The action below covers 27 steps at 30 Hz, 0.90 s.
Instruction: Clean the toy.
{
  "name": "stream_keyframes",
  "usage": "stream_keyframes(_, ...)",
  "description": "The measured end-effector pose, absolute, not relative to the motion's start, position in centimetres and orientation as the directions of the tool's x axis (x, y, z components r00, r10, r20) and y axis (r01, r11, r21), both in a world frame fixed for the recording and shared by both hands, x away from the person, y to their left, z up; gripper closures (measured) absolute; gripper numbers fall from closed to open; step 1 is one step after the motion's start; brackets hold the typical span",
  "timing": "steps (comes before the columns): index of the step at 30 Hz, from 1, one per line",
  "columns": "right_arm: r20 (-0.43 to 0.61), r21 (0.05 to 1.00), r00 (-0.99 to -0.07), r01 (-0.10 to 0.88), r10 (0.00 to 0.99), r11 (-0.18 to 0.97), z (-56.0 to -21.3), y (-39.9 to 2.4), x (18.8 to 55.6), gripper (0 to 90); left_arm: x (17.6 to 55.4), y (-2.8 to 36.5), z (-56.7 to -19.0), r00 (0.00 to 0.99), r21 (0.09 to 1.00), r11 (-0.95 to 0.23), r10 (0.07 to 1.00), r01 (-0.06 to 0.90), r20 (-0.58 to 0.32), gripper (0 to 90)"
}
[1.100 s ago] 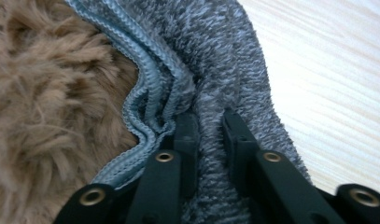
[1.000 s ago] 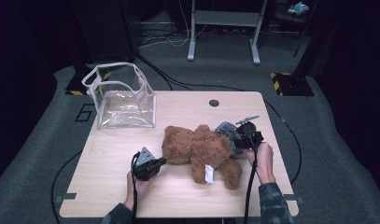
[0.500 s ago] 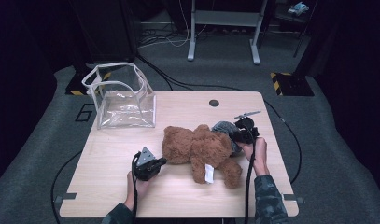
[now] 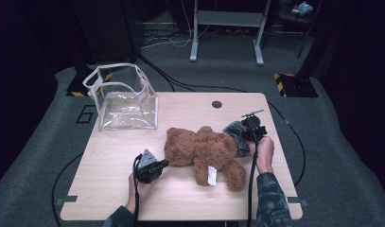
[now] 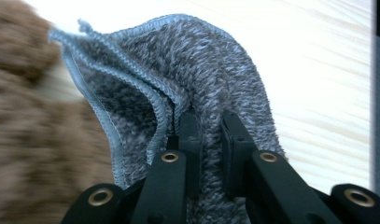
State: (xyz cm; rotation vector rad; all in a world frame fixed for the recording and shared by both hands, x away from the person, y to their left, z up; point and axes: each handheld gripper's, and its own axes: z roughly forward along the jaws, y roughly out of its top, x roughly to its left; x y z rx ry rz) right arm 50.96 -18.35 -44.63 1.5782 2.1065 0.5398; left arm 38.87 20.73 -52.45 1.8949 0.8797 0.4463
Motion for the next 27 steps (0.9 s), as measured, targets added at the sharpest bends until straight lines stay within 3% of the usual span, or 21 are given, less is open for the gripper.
stream_keyframes(7,-0.041,0.640,-0.217,0.744,0.975,0.193,-42.5,-19.5,49.8,80.9,38.8,20.7,-52.4,0.675,0.877,-0.283,0.736,0.389,-0.062,89.5)
stream_keyframes(12,0.022,0.708,-0.301,0.678,0.953,0.197,-40.1,-18.2,49.1,80.7,38.8,20.7,-52.4,0.672,0.877,-0.283,0.738,0.387,-0.059,89.5)
stream_keyframes(17,0.031,0.674,-0.370,0.694,0.929,0.254,-40.9,-15.9,49.7,80.6,38.8,20.7,-52.4,0.675,0.875,-0.287,0.736,0.389,-0.059,89.5)
stream_keyframes(22,0.056,0.603,-0.394,0.746,0.917,0.284,-43.7,-15.4,50.5,80.6,38.8,20.6,-52.4,0.670,0.880,-0.280,0.741,0.384,-0.056,89.5)
stream_keyframes(27,0.044,0.593,-0.385,0.752,0.922,0.286,-44.9,-15.6,50.8,80.7,38.8,20.7,-52.4,0.675,0.876,-0.286,0.735,0.388,-0.059,89.5)
